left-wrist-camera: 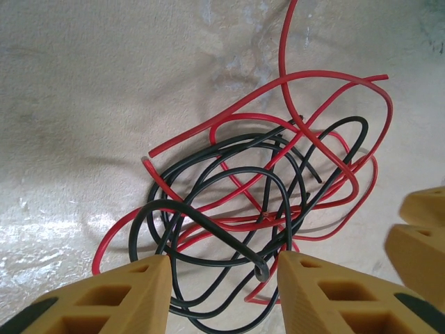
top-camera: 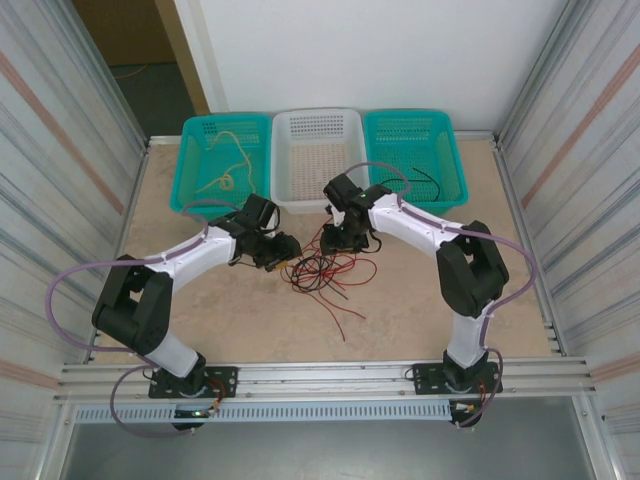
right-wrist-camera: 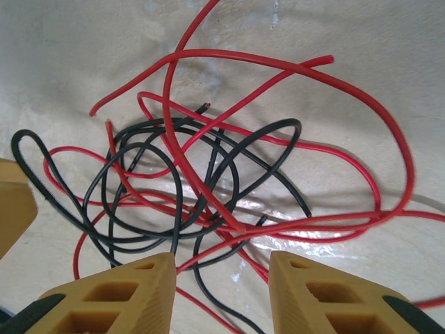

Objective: Untangle the cables

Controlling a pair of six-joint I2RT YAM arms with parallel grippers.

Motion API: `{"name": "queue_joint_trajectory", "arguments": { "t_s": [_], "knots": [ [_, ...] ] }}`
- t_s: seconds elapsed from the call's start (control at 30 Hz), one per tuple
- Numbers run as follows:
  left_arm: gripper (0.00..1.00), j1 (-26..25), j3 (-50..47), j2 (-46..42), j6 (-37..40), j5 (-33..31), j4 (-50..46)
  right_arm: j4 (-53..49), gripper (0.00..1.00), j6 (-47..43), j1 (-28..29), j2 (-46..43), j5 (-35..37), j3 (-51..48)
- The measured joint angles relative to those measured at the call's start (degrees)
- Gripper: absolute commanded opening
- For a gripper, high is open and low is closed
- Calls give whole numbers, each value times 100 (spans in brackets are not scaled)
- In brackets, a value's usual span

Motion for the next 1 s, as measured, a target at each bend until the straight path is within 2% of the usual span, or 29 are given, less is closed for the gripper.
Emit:
{"name": "queue_joint_trajectory", "arguments": {
  "t_s": [0.13,0.2,0.3,0.4,0.53,0.63,0.87,1.0],
  "knots": [
    [44,0,-11,-42,-7,0,4,50,29,24,-2,275,-111,-9],
    [44,2,-11,-50,-9,0,4,96,22,39,-2,391,-129,-11],
    [44,2,-11,-50,-7,0,7,129,16,42,-2,487,-129,-11],
    [44,2,-11,-50,-7,2,9,153,0,35,-2,483,-129,-11],
    [44,2,-11,-48,-7,2,22,186,0,-22,13,389,-83,-42],
    [41,2,-11,-48,-7,2,24,177,0,-48,87,7,0,-149],
    [34,-4,-11,-48,-9,2,48,214,0,-328,468,-1729,286,-114],
    [31,-26,-11,-48,-7,4,70,192,0,-466,522,-2328,522,267]
  ]
}}
